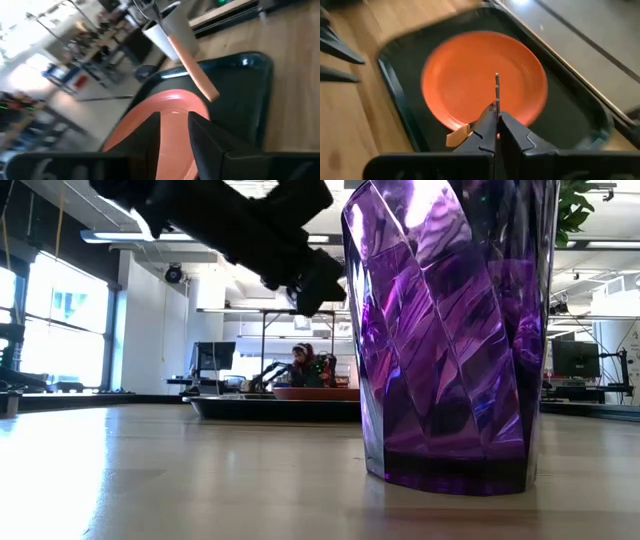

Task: Pick and place plate/cup/fork/spoon on tray
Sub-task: Put the yellow fork on the dark green tray to the right of the orange plate

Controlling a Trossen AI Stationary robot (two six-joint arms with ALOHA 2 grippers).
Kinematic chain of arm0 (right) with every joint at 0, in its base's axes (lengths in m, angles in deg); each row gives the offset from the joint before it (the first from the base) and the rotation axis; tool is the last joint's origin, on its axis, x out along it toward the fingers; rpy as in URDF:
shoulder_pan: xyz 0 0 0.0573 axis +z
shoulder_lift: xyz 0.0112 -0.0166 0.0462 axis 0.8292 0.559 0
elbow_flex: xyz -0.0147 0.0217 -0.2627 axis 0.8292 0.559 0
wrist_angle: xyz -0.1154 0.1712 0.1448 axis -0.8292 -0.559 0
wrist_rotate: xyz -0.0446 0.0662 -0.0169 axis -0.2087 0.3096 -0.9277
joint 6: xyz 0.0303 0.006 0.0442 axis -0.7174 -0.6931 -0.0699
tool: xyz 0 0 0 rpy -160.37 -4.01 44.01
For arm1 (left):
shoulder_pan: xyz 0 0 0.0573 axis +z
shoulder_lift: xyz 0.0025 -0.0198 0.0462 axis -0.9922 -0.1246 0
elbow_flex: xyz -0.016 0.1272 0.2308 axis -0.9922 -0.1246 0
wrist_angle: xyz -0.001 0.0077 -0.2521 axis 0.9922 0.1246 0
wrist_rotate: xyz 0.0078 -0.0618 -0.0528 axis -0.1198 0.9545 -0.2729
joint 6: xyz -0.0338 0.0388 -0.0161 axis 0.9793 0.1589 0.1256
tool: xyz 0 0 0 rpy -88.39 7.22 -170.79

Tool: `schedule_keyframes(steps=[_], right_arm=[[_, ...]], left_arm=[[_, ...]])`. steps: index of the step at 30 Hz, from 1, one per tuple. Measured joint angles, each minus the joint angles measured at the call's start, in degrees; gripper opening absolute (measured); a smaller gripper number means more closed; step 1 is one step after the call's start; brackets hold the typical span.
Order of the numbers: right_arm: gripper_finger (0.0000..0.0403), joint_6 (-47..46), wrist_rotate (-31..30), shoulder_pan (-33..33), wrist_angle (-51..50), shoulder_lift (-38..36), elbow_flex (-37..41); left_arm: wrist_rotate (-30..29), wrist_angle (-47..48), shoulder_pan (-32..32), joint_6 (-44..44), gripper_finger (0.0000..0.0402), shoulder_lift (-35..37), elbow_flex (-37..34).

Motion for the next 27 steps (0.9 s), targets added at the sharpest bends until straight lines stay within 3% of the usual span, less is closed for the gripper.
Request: schedule_keyframes(steps=[2, 10, 14, 20, 27], right_arm=[[0.0, 1.5, 1.1, -2.7, -4.9, 1.5, -2.8], [0.0, 10.4, 11.5, -13.0, -13.1, 13.1, -11.0], [0.0, 13.8, 12.4, -16.9, -18.4, 20.4, -16.1], [0.0, 16.9, 14.3, -22.0, -23.4, 30.6, -25.3], [0.0, 21.3, 24.4, -29.8, -33.5, 43.0, -36.9]], left_arm=[[3.3, 0.6, 1.4, 1.8, 0.0079, 0.1, 0.1], [3.7, 9.7, 3.6, 2.5, 0.006, 2.8, 1.8], [5.4, 15.5, 3.9, 6.0, 0.0052, 6.9, 2.0], [16.8, 21.3, 3.9, 10.5, 0.0039, 16.4, 1.9], [17.0, 27.0, 3.9, 10.7, 0.0025, 26.6, 1.9]])
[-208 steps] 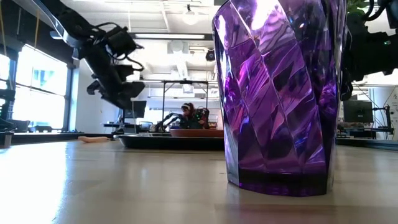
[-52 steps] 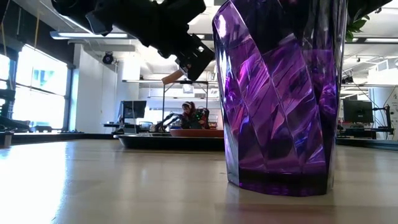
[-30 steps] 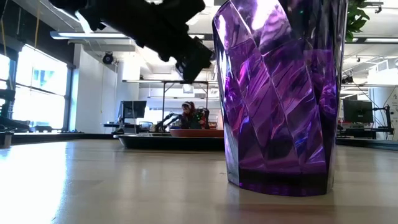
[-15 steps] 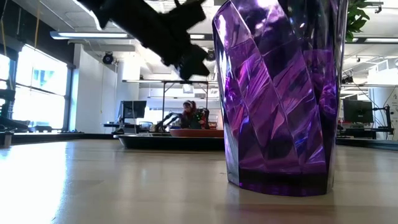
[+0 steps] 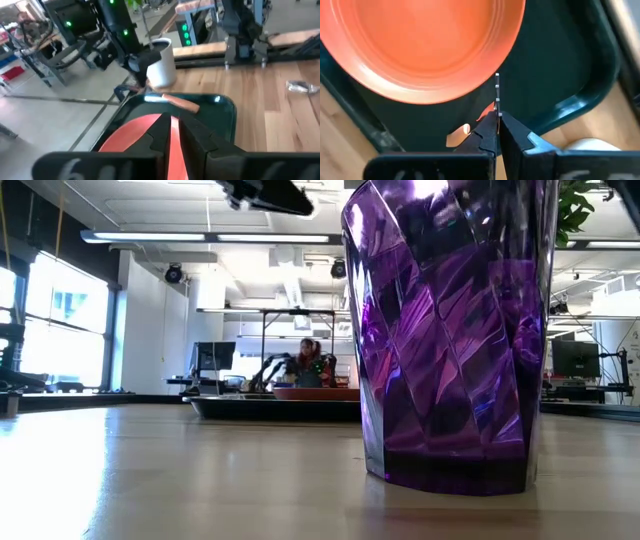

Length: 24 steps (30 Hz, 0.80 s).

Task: Pick and place plate/cup/fork/spoon on tray
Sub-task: Put the yellow fork on the dark green tray to the right of the orange plate

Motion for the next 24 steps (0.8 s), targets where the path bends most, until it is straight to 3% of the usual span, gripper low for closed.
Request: schedule_keyframes(steps=[5, 12, 24], right_arm=[[0.0, 0.3, 0.9, -4.9, -4.9, 7.5, -6.5], [0.0, -1.2, 1.4, -8.6, -4.0, 14.8, -8.2], [0.0, -8.7, 3.3, -9.0, 3.5, 17.7, -8.1]], left_arm=[[0.0, 2.7, -0.4, 1.1, 0.0019, 4.0, -0.4], [-0.2, 6.5, -0.5, 3.5, 0.0019, 5.4, -0.4], [-0.4, 7.0, -0.4, 3.5, 0.0019, 5.4, -0.4]])
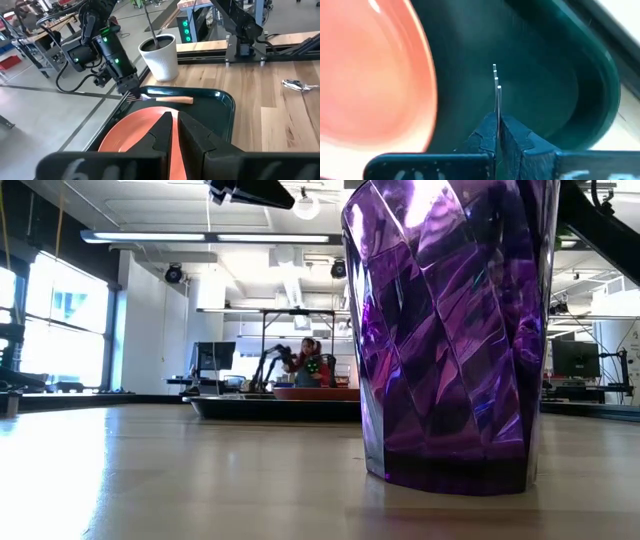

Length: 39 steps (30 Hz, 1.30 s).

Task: Pick and place plate/cup/fork/spoon on tray
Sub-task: Put the yellow fork on the dark green tray to the right of the orange plate

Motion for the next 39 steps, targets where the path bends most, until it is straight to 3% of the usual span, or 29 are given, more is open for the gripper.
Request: schedule_keyframes(steps=[11, 14, 16, 20, 27, 35, 39], right_arm=[[0.0, -8.2, -2.8, 2.1, 3.9, 0.0, 0.1], [0.0, -9.5, -1.0, 3.3, 3.2, 0.4, 0.1], [0.0, -10.6, -0.9, 4.0, 1.6, 1.3, 0.1], [0.0, -12.9, -6.4, 5.2, 0.6, 3.0, 0.2], [0.0003, -15.7, -7.1, 6.2, 3.0, 4.5, 0.2], [0.008, -15.1, -7.4, 6.2, 0.5, 4.5, 0.2], [0.011, -14.4, -12.5, 6.7, -4.3, 4.4, 0.2]], left_arm=[[-3.0, -0.1, 0.1, -5.8, 0.0019, 0.5, 0.0], [-3.5, 0.9, 0.1, -6.9, 0.0019, 2.0, 0.0], [-3.7, 3.4, 0.1, -5.5, 0.0019, 3.2, 0.0], [-3.7, 10.3, -0.4, -0.4, 0.0019, 5.9, 0.1], [-3.7, 15.4, -1.2, 3.7, 0.0019, 8.7, 0.1], [-3.8, 15.3, -0.7, 1.9, 0.0019, 8.9, 0.0], [-3.8, 15.2, -0.1, 1.3, 0.0019, 8.9, 0.1]])
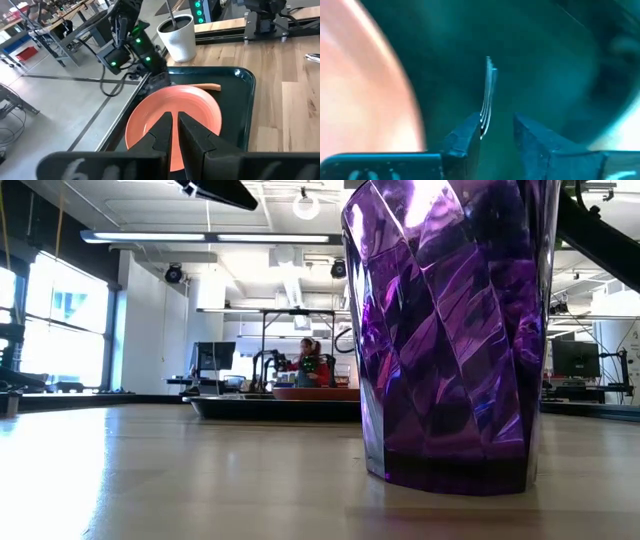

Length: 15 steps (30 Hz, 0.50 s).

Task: Pick and place plate/cup/fork/spoon on tray
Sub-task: Put the yellow fork on the dark green tray to the right of the orange plate

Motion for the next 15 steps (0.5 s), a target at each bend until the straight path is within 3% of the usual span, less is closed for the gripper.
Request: schedule_keyframes(steps=[7, 15], right_arm=[[0.0103, -0.4, -11.8, 3.7, -8.9, -0.7, 0.0], [0.0083, 0.5, -13.8, 7.8, -11.2, -3.4, 0.0]], left_arm=[[0.0, -1.1, 1.6, -0.5, 0.0019, 0.0, 0.0], [0.0, 0.4, 2.7, -0.4, 0.0019, 0.0, 0.0]])
